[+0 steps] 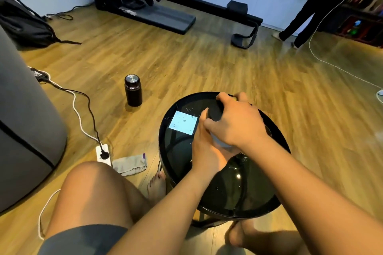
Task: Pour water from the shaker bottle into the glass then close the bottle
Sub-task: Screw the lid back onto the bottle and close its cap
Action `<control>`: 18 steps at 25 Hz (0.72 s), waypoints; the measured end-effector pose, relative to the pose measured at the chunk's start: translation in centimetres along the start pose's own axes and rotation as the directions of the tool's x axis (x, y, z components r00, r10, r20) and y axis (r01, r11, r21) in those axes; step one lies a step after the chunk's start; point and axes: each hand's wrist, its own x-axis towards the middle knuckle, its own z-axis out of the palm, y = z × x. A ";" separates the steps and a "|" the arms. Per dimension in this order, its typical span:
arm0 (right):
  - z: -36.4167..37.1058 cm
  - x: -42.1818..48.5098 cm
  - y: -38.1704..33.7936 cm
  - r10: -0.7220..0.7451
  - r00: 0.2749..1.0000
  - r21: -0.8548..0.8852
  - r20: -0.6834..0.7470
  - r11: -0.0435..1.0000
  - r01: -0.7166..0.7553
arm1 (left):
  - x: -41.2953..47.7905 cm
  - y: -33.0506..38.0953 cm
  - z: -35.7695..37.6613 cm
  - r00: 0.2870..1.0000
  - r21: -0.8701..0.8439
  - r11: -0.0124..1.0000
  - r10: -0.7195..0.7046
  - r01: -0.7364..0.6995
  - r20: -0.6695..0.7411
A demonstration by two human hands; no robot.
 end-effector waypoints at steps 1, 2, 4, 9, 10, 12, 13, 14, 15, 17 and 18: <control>-0.1 0.1 -0.1 -0.012 1.000 0.006 0.006 1.000 0.011 | 0.2 0.2 -0.3 0.999 0.005 1.000 0.000 0.000 0.051; -0.3 0.1 0.2 -0.046 0.999 0.011 0.021 0.999 0.046 | 0.6 0.5 -0.8 0.994 0.009 1.000 0.003 -0.004 0.107; -1.1 0.2 1.2 -0.176 0.981 0.022 0.081 0.984 0.175 | 1.8 1.1 -2.2 0.984 0.002 1.000 0.016 -0.017 0.179; -3.6 0.8 3.7 -0.500 0.837 0.132 0.223 0.866 0.482 | 3.2 1.8 -3.7 0.960 0.057 0.998 -0.006 -0.010 0.279; -3.7 0.9 4.0 -0.518 0.823 0.122 0.232 0.855 0.504 | 3.1 1.9 -3.6 0.964 0.051 0.999 -0.001 -0.013 0.266; -3.0 0.6 3.7 -0.459 0.869 0.093 0.186 0.888 0.450 | 2.0 2.1 -2.4 0.983 0.056 0.998 0.012 -0.023 0.181; -2.3 0.3 3.2 -0.358 0.925 0.075 0.126 0.933 0.351 | 1.2 2.1 -1.5 0.994 0.055 0.998 0.018 -0.024 0.109; -1.5 0.0 2.3 -0.212 0.975 0.061 0.066 0.976 0.208 | 0.3 2.1 -0.5 0.999 0.036 0.999 0.018 -0.019 0.039; -0.8 -0.3 1.5 -0.074 0.997 0.057 0.027 0.996 0.073 | -0.5 2.2 0.3 1.000 0.015 1.000 0.012 -0.012 -0.009; -0.2 -0.5 0.3 0.026 1.000 0.041 0.010 0.999 -0.026 | -0.9 2.1 0.8 1.000 0.059 0.998 -0.001 0.003 -0.029; -0.2 -0.5 0.1 0.016 1.000 0.032 0.026 0.999 -0.017 | -0.4 1.9 0.5 1.000 0.122 0.993 -0.003 0.004 -0.006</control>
